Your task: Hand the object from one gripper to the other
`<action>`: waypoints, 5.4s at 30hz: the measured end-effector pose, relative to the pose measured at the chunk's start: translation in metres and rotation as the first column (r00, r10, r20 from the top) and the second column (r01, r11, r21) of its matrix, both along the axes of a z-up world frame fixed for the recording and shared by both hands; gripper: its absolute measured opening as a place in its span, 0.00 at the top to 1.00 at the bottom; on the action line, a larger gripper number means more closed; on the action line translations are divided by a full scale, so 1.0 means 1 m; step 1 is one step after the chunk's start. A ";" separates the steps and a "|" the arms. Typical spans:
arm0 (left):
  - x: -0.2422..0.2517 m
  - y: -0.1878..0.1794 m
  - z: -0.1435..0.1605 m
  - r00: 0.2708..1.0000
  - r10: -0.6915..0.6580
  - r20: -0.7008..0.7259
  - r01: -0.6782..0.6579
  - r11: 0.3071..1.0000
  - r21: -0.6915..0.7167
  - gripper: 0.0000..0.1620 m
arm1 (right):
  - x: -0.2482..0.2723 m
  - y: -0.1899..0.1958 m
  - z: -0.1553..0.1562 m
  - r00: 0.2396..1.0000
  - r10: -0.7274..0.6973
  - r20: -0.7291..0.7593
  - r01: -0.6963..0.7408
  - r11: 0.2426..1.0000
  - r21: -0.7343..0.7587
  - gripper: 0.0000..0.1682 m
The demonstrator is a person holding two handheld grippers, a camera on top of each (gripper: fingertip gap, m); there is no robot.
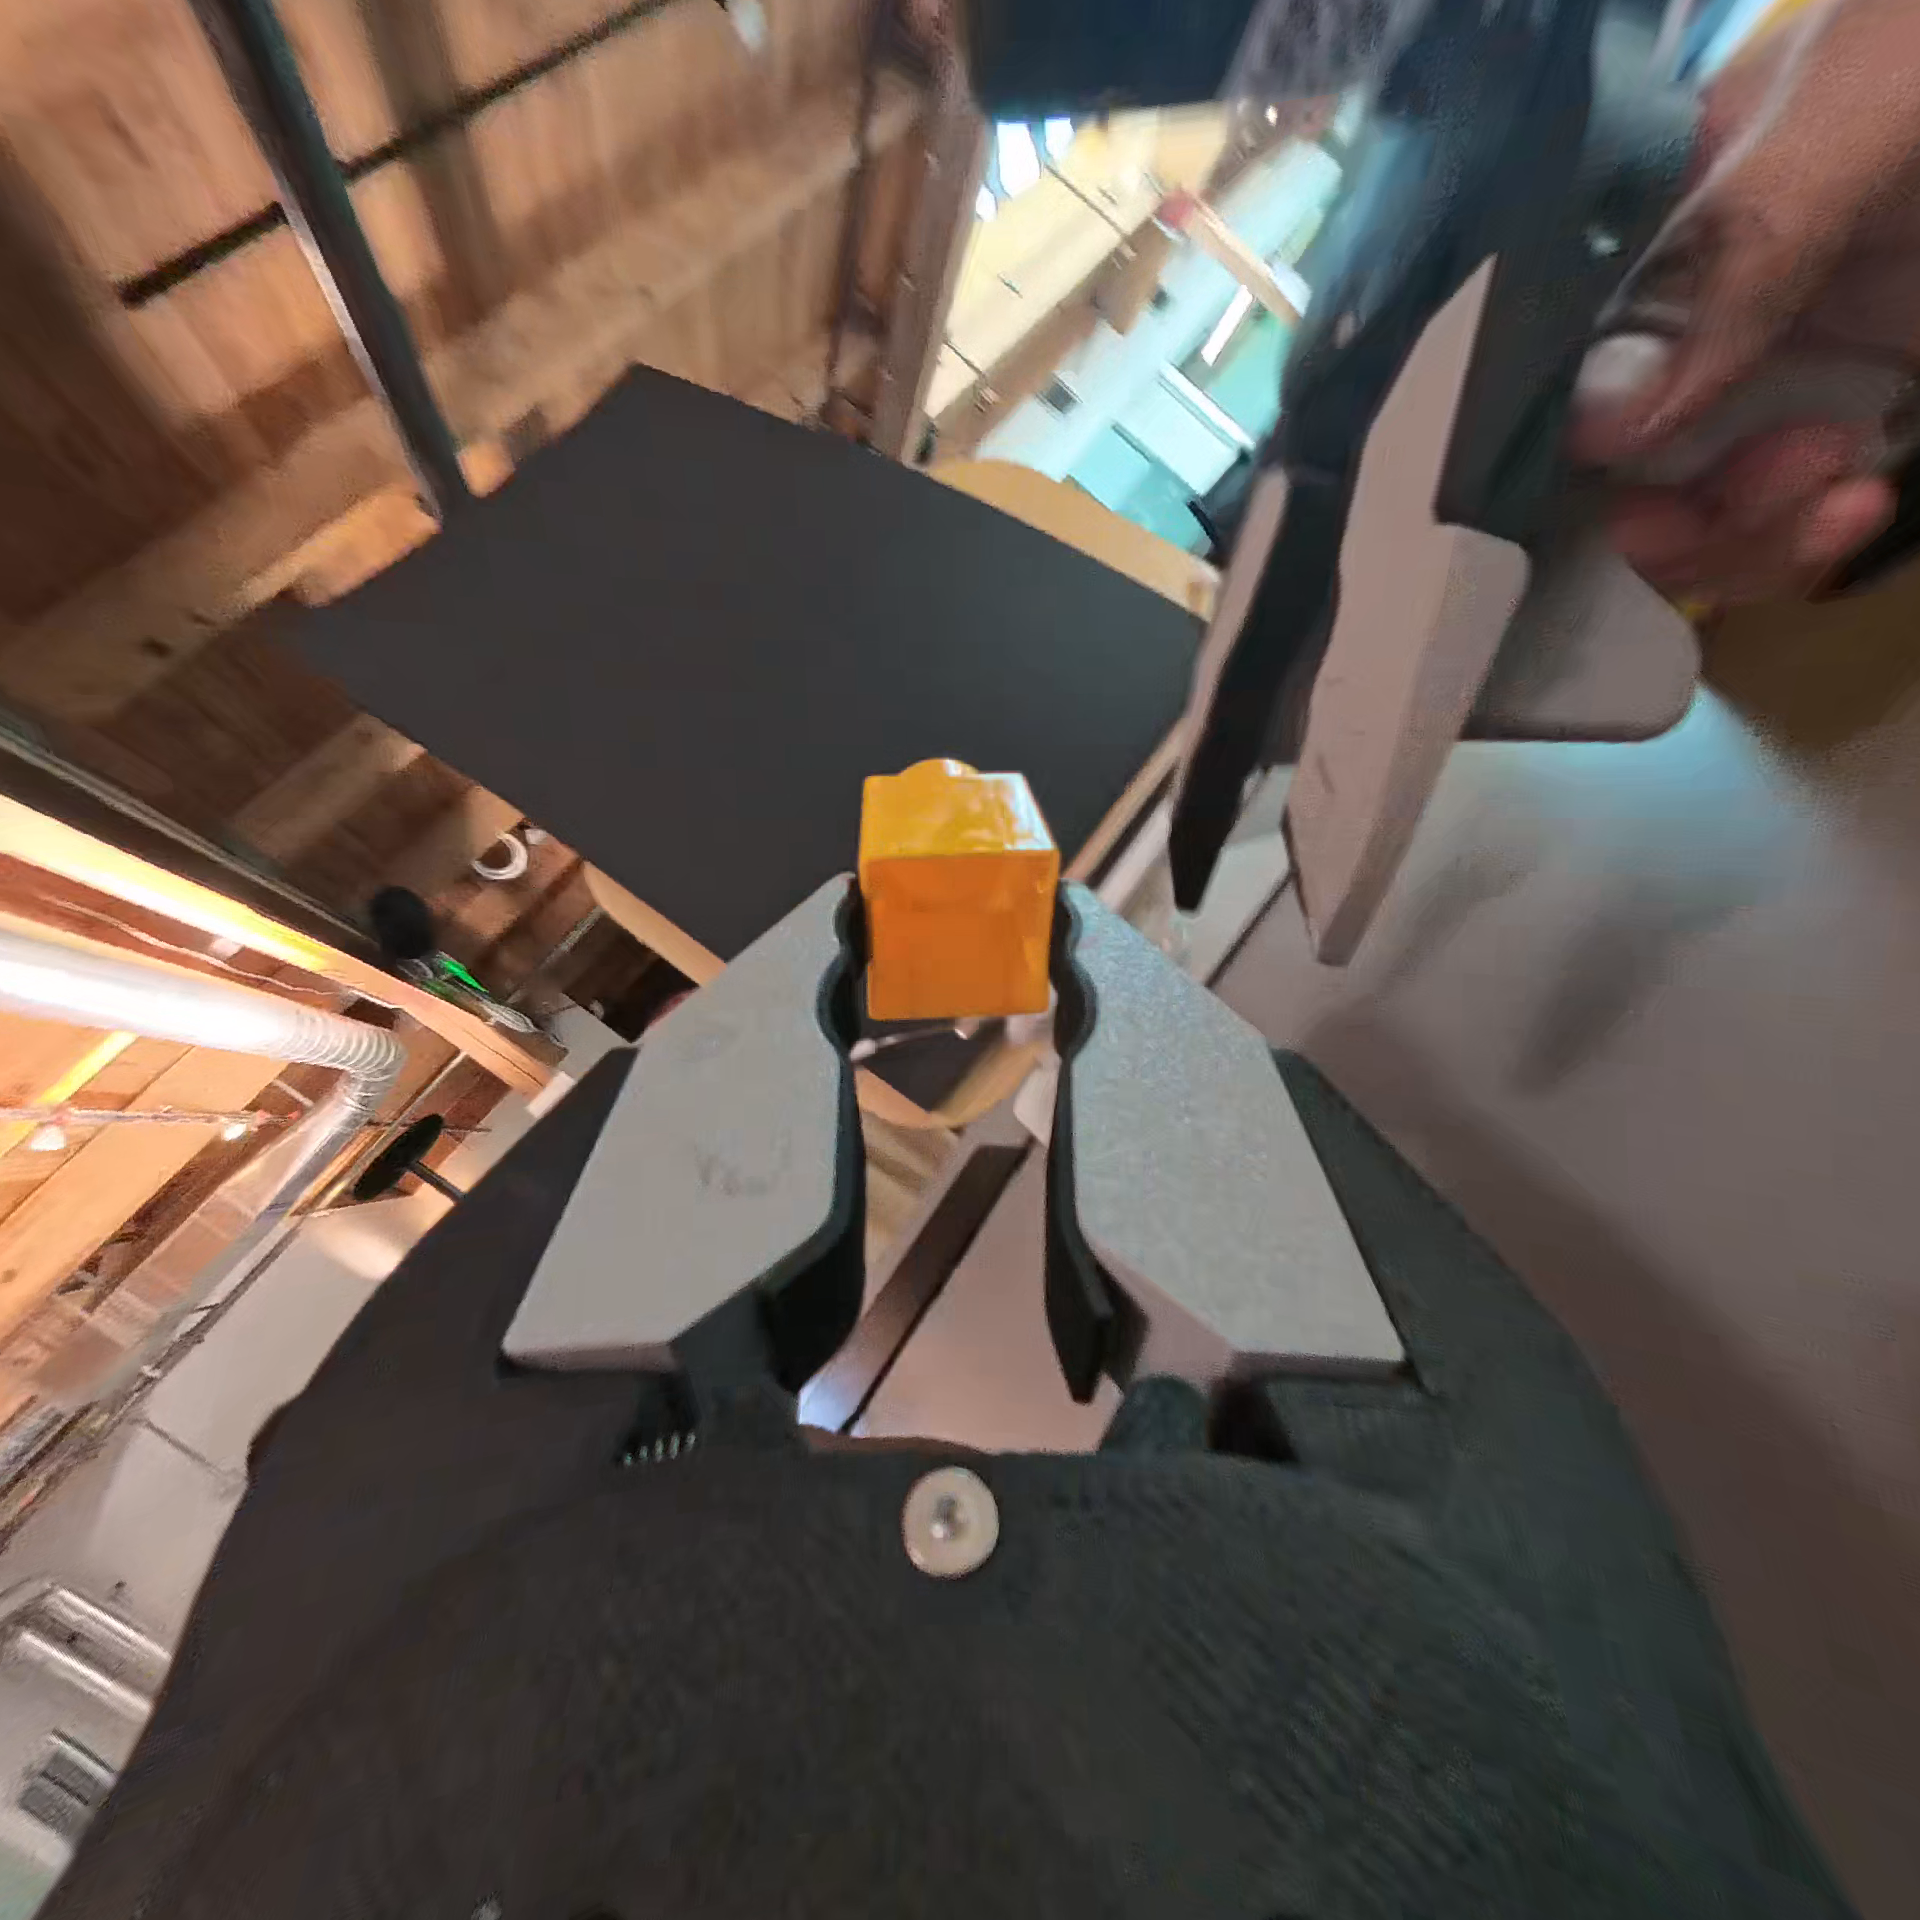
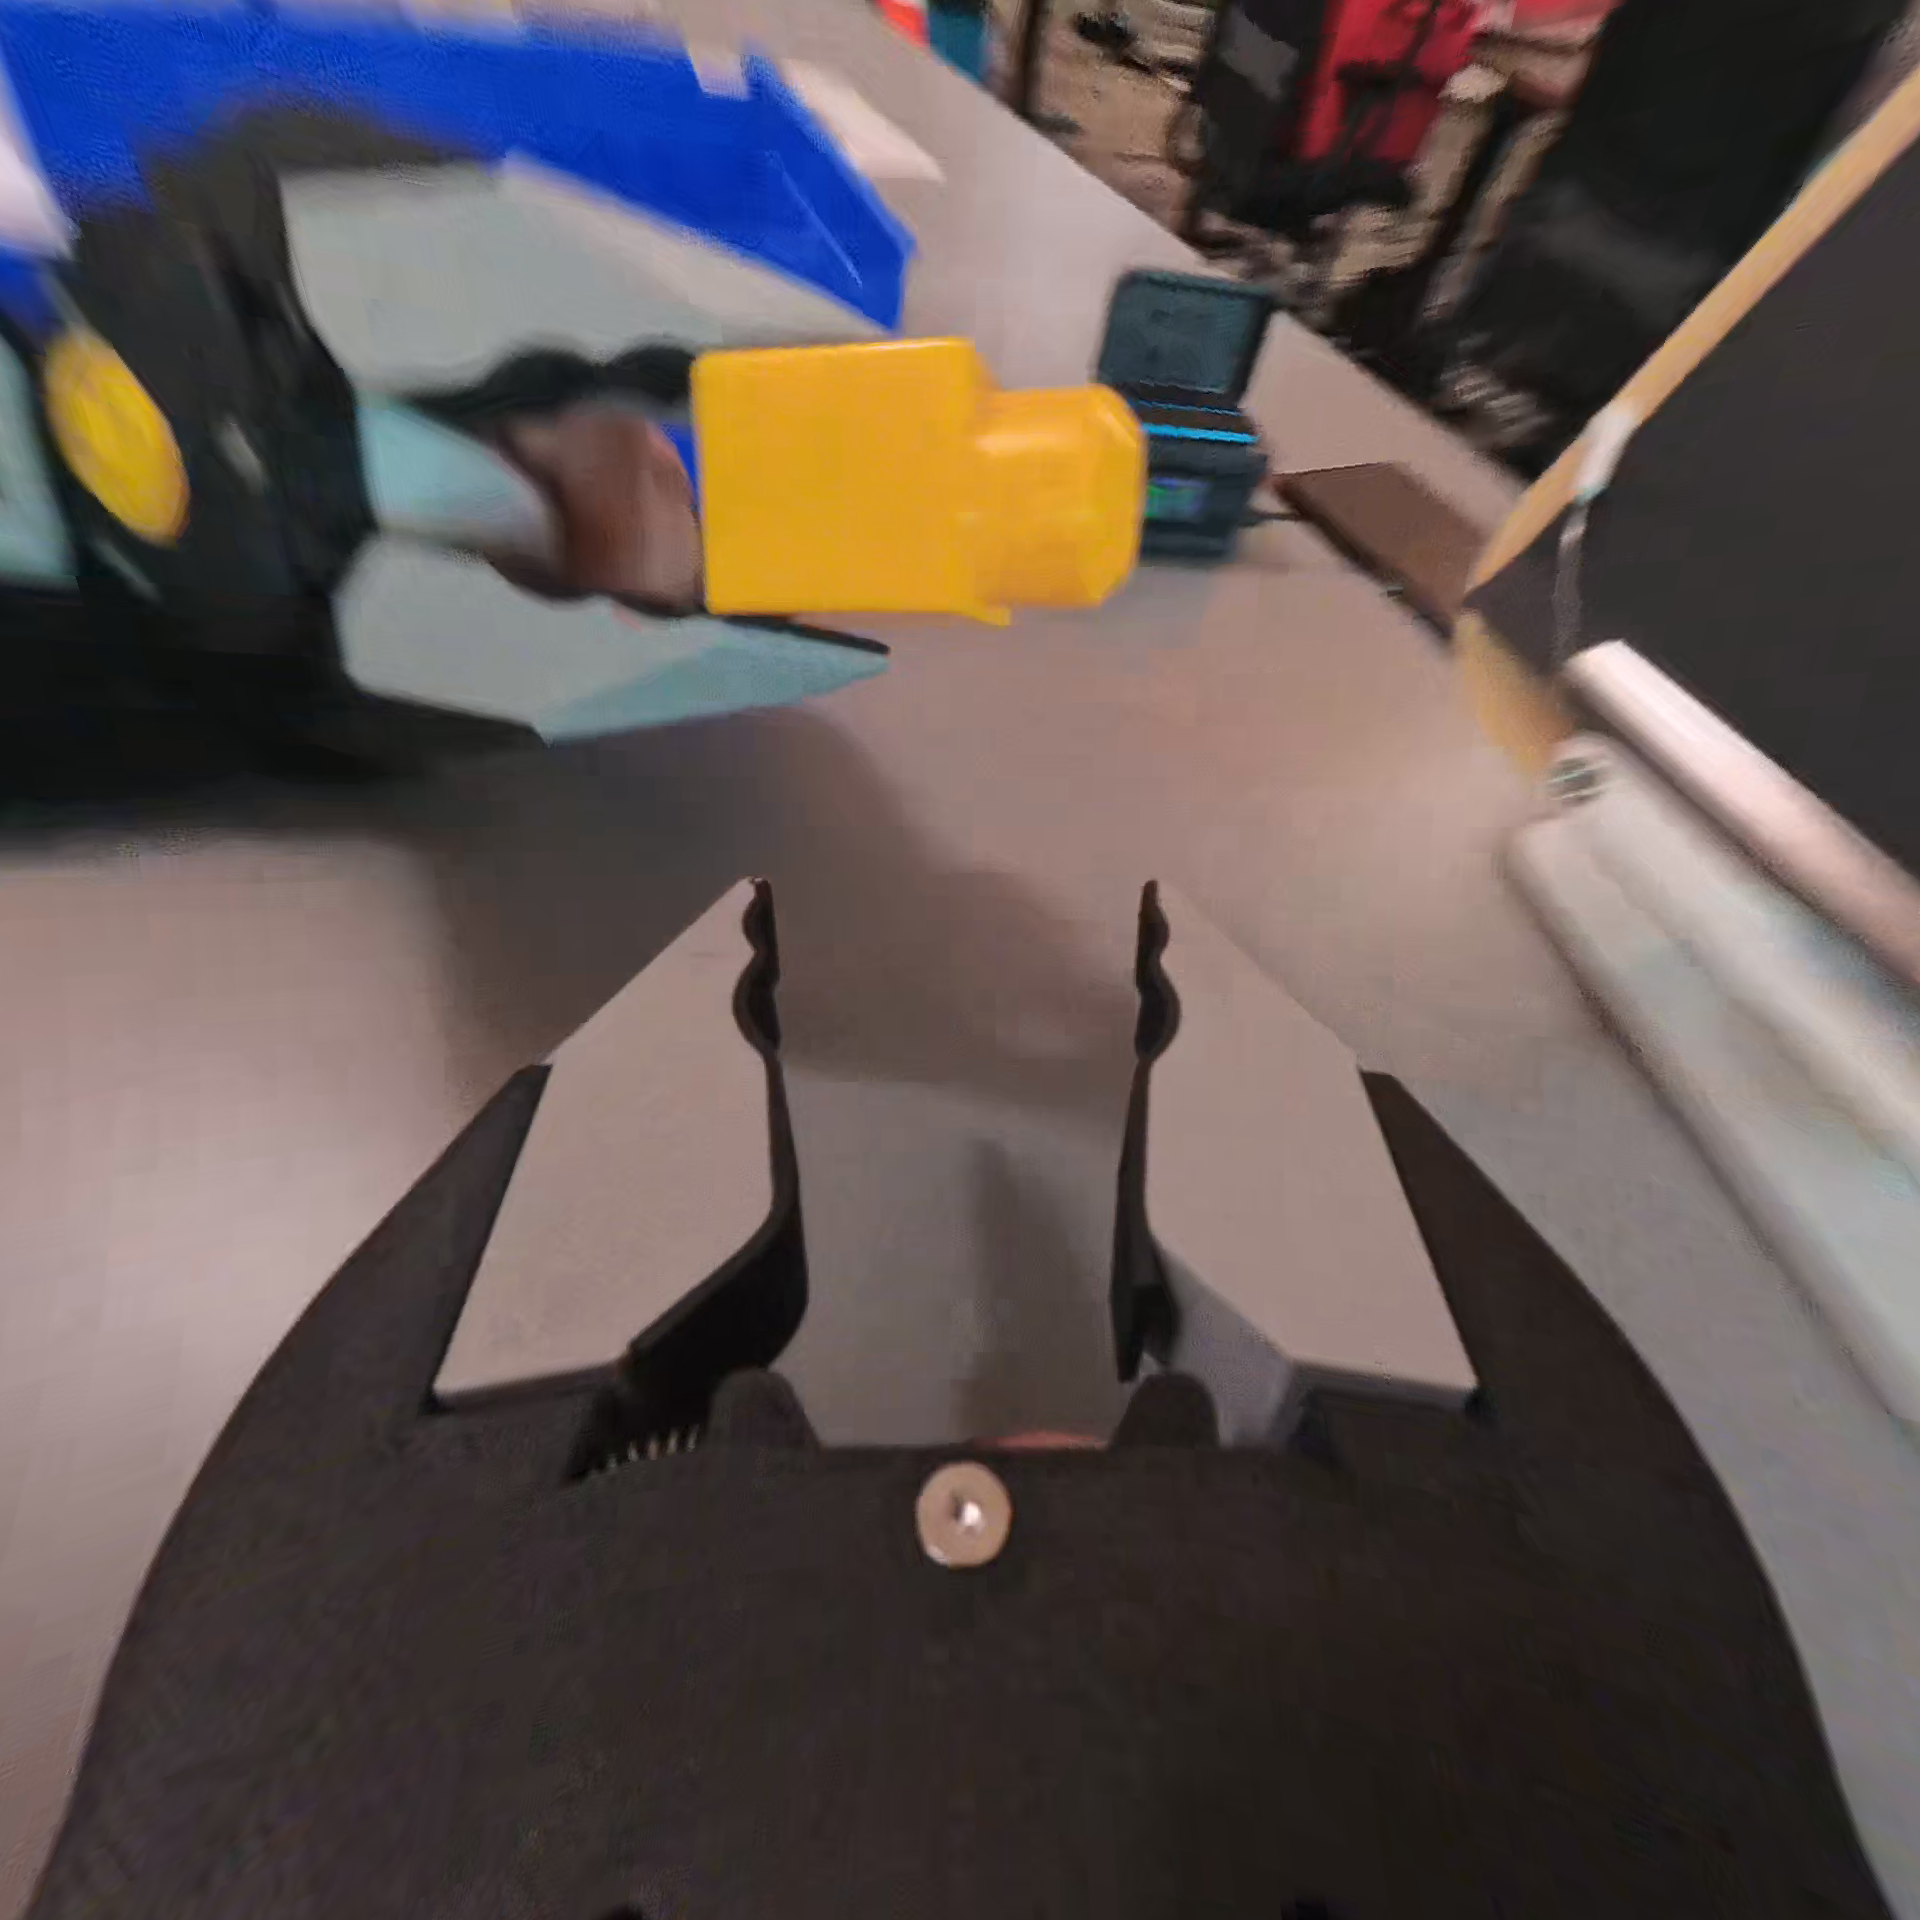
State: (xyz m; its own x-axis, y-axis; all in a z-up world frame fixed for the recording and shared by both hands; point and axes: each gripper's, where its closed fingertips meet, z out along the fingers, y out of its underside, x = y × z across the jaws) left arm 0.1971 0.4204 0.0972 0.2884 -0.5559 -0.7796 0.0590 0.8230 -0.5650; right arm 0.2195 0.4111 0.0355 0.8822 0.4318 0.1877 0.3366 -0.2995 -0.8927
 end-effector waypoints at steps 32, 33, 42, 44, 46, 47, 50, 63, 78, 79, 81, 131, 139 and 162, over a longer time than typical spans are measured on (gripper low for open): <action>0.020 -0.043 -0.055 0.690 -0.722 0.055 0.055 -0.023 -0.998 0.43 | 0.010 0.000 0.004 0.558 -0.171 0.812 -0.157 0.939 0.306 0.79; 0.021 -0.044 -0.056 0.696 -0.717 0.046 0.054 -0.012 -0.998 0.42 | 0.008 0.000 0.006 0.513 -0.192 0.837 -0.171 0.932 0.318 0.79; 0.017 -0.044 -0.061 0.653 -0.754 0.065 0.014 -0.073 -0.997 0.68 | -0.017 -0.001 0.001 0.413 -0.187 0.891 -0.274 0.908 0.317 0.79; 0.019 -0.041 -0.063 0.678 -0.735 0.031 0.013 -0.030 -0.999 0.69 | -0.012 0.001 0.000 0.460 -0.187 0.868 -0.231 0.919 0.320 0.76; 0.022 -0.038 -0.064 0.702 -0.712 -0.009 0.016 0.029 -0.999 0.69 | -0.009 0.001 -0.002 0.542 -0.170 0.823 -0.192 0.928 0.318 0.72; 0.023 -0.035 -0.064 0.721 -0.692 -0.031 0.024 0.070 -0.997 0.69 | -0.004 0.001 -0.004 0.576 -0.161 0.801 -0.163 0.938 0.306 0.70; 0.025 -0.005 -0.076 0.823 -0.512 -0.248 -0.059 0.357 -0.932 0.70 | 0.020 0.000 -0.009 0.648 -0.145 0.748 -0.065 0.968 0.244 0.62; 0.006 -0.026 -0.112 0.668 -0.207 -0.714 -0.044 0.948 -0.316 0.70 | -0.004 0.000 -0.038 0.436 -0.062 0.898 -0.203 0.965 0.165 0.54; 0.018 0.012 -0.062 0.898 -0.255 -0.360 -0.061 0.737 -0.673 0.62 | 0.032 -0.004 0.039 0.875 -0.354 0.331 0.256 0.918 0.305 0.78; 0.019 0.021 -0.066 0.904 -0.196 -0.380 -0.105 0.759 -0.642 0.63 | 0.029 -0.013 0.054 0.920 -0.342 0.193 0.280 0.915 0.289 0.78; 0.019 0.035 -0.074 0.901 -0.090 -0.424 -0.194 0.790 -0.581 0.65 | 0.034 -0.038 0.090 0.931 -0.365 -0.015 0.355 0.895 0.268 0.78; -0.181 0.064 0.080 0.978 0.099 -0.181 -0.207 0.468 -0.859 0.72 | 0.033 -0.009 -0.069 0.895 -0.374 0.244 0.408 0.906 -0.110 0.58; -0.246 0.220 -0.091 0.715 0.246 -0.654 -0.610 -0.237 -0.756 0.68 | 0.036 -0.013 -0.065 0.907 -0.391 0.156 0.412 0.902 -0.129 0.57; -0.221 0.193 -0.143 0.491 0.188 -0.850 -0.842 -0.149 -0.519 0.93 | 0.021 -0.017 -0.068 0.939 -0.310 0.149 0.332 0.931 -0.154 0.61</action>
